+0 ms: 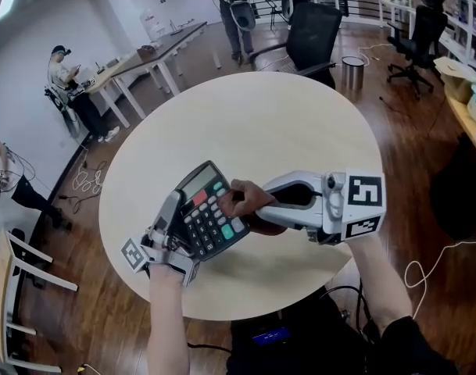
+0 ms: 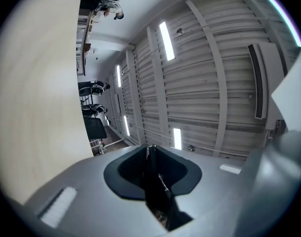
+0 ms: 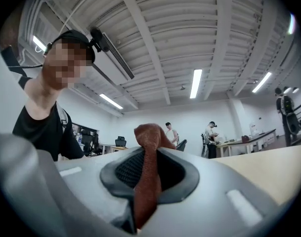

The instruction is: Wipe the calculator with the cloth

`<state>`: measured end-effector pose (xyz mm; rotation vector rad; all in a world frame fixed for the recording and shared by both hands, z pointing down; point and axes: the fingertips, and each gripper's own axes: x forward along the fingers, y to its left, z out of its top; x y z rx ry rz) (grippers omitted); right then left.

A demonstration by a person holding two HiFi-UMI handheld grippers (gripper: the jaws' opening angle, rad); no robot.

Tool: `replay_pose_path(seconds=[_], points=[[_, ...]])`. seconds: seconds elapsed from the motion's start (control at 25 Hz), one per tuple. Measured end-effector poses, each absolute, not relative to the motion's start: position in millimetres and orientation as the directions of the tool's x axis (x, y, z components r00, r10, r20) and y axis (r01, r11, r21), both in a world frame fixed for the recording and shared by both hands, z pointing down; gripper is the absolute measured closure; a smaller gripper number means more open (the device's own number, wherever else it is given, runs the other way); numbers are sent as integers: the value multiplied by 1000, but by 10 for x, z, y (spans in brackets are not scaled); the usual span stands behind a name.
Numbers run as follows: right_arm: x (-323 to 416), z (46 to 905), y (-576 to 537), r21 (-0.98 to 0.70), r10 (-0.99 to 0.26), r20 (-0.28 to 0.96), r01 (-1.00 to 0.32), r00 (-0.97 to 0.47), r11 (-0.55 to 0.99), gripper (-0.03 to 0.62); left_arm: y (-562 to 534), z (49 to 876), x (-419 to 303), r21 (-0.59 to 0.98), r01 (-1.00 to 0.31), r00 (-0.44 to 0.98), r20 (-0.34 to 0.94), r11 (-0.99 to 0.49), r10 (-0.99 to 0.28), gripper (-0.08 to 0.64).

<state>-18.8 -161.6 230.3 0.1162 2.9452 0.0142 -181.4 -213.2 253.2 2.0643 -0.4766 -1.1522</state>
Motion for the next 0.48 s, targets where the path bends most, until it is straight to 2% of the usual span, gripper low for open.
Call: replay_pose_path(seconds=[0.08,0.24,0.48], points=[[-199,2203,-1688,14,47,-228,46,-972,999,541,-2076,2526,-1886,733,46,534,-592,-678,-604,502],[-313,2023,-2113,-34,-127,-285,-123,-950,992,541,-1939,2612,-1769,722,69,563,-598,-688,-571,502],[-402,2186,-1957,-23,-70,-203,-67,-977,997,541,-1964,2718,-1613,739,55,518,-595,-671,-614,502]])
